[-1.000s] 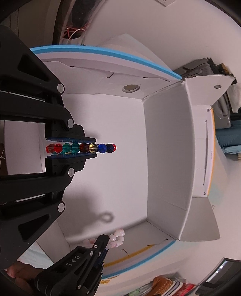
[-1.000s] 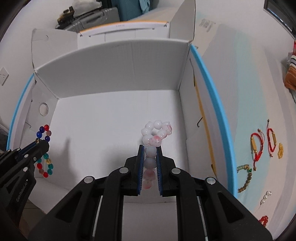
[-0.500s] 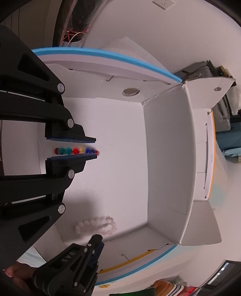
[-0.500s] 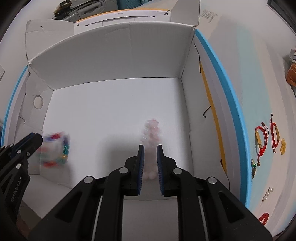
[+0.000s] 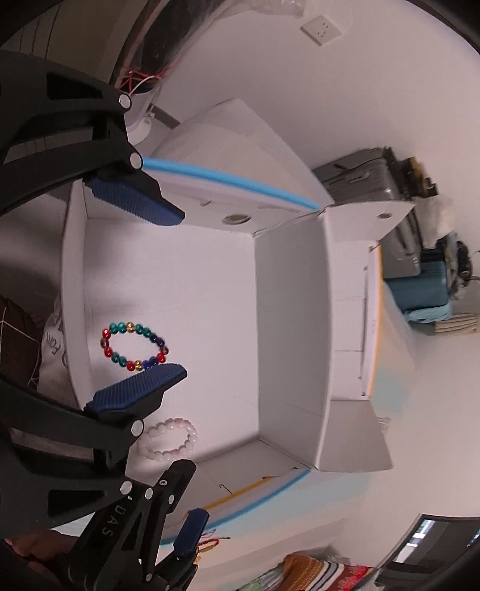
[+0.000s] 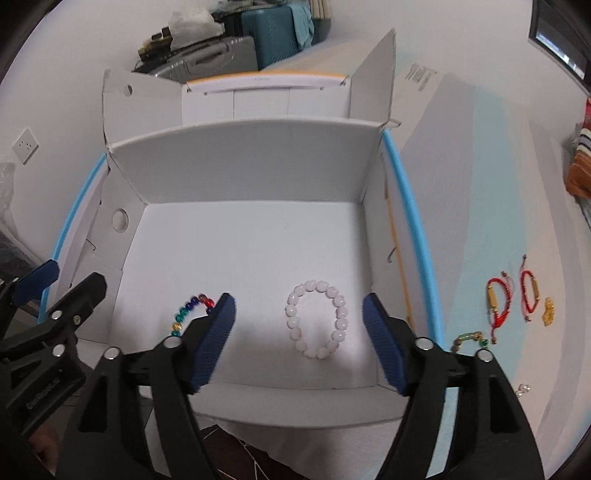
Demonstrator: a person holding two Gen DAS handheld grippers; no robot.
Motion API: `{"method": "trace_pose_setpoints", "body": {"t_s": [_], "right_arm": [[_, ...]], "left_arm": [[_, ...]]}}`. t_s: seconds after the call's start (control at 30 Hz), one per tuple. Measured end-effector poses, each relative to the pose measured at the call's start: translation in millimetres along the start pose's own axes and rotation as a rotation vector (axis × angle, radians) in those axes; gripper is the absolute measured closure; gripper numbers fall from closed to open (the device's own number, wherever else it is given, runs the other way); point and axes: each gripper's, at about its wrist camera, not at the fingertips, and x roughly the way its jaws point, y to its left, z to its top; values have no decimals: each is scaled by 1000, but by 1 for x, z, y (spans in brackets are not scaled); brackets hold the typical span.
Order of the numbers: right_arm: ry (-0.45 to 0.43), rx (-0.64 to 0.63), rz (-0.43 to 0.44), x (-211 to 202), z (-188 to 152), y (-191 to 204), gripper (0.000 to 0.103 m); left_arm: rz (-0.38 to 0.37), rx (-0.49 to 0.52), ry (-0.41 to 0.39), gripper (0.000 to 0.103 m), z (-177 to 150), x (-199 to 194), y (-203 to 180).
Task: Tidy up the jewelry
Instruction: 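Open both tools to drop the bracelets into the box, then withdraw, then grasp the wooden-green bracelet with the left tool while the right tool grasps the red bracelet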
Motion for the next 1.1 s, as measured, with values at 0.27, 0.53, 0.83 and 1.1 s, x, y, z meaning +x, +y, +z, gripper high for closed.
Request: {"method": "trace_pose_setpoints", "body": {"t_s": [0.27,0.53,0.83,1.1], "right_arm": [[-72,14,-24,-35,-11,-13,14],[-140,62,-60,-70,-28,-45,8],[-185,120,-123,-108,-59,-99,8],[-194,189,-176,-130,-94,-156,8]], "left_arm": [[-20,10,-78,9,-3,-34,-9],[-51,36,-136,6,-11,-56,-35],[-142,101,-154,6,-21,-67,-88],[-228,186,-124,6,-31,-63,-151]]}}
